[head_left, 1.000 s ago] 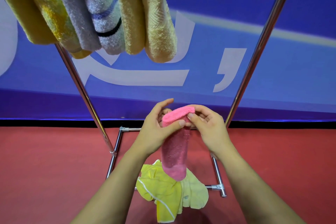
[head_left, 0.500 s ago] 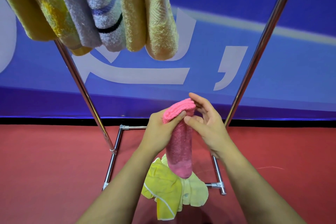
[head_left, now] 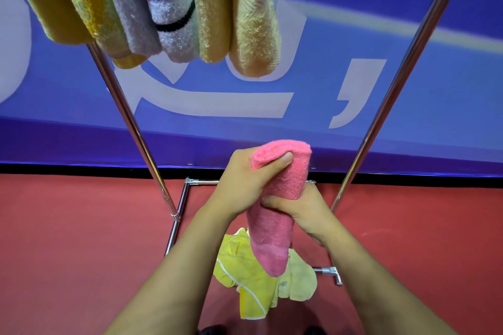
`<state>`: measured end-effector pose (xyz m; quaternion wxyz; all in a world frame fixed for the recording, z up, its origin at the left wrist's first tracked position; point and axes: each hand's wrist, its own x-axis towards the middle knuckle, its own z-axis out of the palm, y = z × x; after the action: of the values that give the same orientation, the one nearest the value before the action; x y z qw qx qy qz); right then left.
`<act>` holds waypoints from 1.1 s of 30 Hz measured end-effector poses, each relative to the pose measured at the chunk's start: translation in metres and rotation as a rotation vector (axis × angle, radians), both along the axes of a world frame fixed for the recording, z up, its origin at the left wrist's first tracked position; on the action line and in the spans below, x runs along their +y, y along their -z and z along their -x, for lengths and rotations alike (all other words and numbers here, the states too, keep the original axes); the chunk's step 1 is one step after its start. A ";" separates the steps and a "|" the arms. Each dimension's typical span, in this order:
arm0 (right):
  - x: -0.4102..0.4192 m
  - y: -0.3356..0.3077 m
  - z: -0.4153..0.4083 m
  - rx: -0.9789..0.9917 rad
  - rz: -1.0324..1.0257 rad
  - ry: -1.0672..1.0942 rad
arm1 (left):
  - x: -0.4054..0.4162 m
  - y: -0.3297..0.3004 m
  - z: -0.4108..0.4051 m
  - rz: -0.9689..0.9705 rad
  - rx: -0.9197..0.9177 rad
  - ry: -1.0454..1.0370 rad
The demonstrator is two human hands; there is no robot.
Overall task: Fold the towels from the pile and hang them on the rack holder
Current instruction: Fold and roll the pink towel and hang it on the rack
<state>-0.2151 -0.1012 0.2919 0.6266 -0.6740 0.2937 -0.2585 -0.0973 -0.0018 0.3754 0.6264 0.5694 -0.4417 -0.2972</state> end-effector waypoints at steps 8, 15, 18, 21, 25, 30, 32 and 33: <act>0.011 0.040 0.000 0.073 -0.200 0.024 | -0.007 -0.013 -0.004 0.000 0.002 -0.059; 0.014 0.075 0.013 0.223 -0.259 -0.072 | -0.010 -0.032 -0.009 0.075 0.051 -0.165; 0.016 0.085 0.020 0.276 -0.261 -0.120 | -0.010 -0.040 -0.011 0.111 0.064 -0.186; 0.016 0.090 0.022 0.285 -0.239 -0.133 | -0.010 -0.044 -0.011 0.138 0.065 -0.214; 0.014 0.087 0.022 0.279 -0.235 -0.178 | -0.010 -0.043 -0.014 0.126 0.086 -0.238; 0.015 0.060 0.013 0.158 -0.251 -0.136 | -0.008 -0.036 -0.007 0.057 0.080 -0.158; 0.014 0.048 0.010 0.072 -0.251 -0.092 | -0.010 -0.033 -0.004 0.021 0.081 -0.119; 0.014 0.042 0.009 0.045 -0.244 -0.083 | -0.011 -0.031 -0.004 0.007 0.079 -0.106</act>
<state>-0.2245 -0.0875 0.2496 0.7072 -0.6100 0.3088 -0.1799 -0.0938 -0.0126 0.4062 0.6602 0.5776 -0.3868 -0.2842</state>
